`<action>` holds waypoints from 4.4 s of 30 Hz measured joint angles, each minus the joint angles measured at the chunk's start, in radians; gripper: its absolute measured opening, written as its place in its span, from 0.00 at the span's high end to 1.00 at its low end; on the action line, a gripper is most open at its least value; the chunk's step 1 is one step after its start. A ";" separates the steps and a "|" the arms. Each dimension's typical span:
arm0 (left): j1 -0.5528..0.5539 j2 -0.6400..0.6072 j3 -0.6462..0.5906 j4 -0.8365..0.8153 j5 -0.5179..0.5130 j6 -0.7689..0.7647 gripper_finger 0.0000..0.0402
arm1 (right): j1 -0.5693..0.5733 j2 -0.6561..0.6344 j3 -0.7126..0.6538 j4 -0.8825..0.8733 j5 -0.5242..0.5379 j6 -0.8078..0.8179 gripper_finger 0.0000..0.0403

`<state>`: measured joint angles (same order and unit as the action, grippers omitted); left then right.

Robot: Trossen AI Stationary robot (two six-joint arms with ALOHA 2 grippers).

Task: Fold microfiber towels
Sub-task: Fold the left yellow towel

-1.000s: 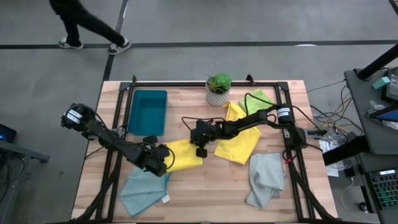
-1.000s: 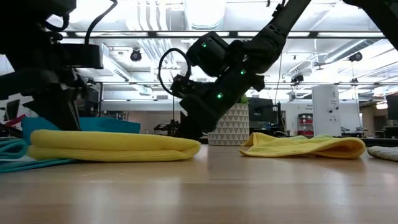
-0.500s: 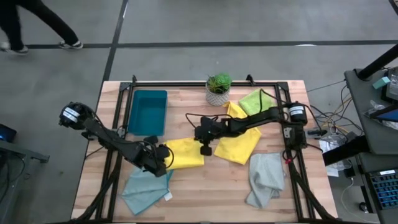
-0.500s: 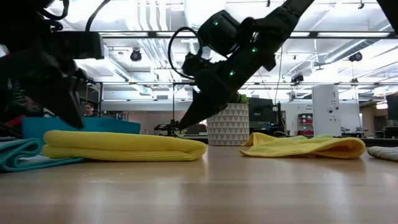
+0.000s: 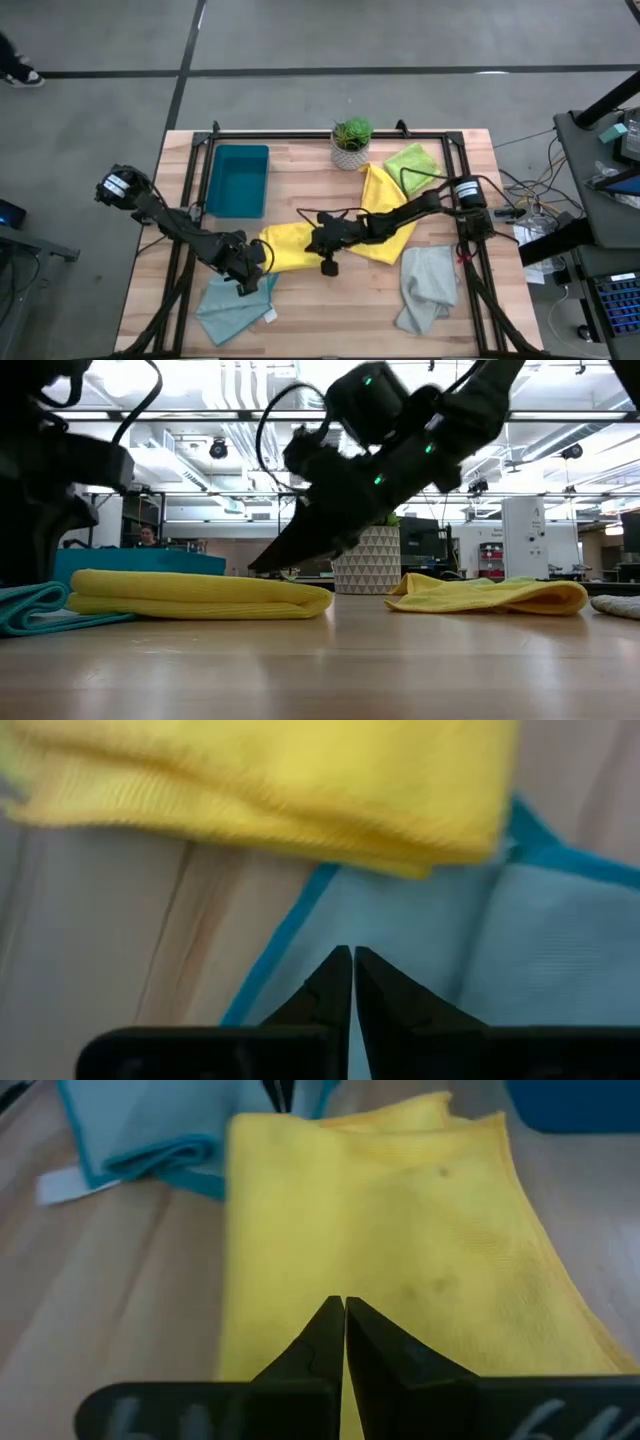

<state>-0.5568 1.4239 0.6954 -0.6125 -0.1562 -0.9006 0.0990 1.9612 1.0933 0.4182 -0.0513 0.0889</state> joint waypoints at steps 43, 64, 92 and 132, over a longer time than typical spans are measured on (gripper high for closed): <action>0.101 -0.039 0.096 0.079 -0.293 -0.093 0.96 | 0.028 -0.195 -0.008 -0.413 0.034 -0.079 0.98; 0.355 0.037 0.088 0.138 -0.289 -0.273 0.64 | 0.028 -0.304 -0.215 -0.201 0.054 0.063 0.98; 0.354 0.060 0.133 0.144 -0.286 -0.080 1.00 | 0.027 -0.304 -0.221 -0.196 0.055 0.068 0.98; 0.354 0.123 0.171 -0.025 -0.241 -0.021 0.79 | 0.027 -0.304 -0.221 -0.151 0.052 0.095 0.94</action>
<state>-0.2024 1.5472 0.8659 -0.6375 -0.3976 -0.9217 0.1265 1.6569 0.8722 0.2676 0.0006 0.1837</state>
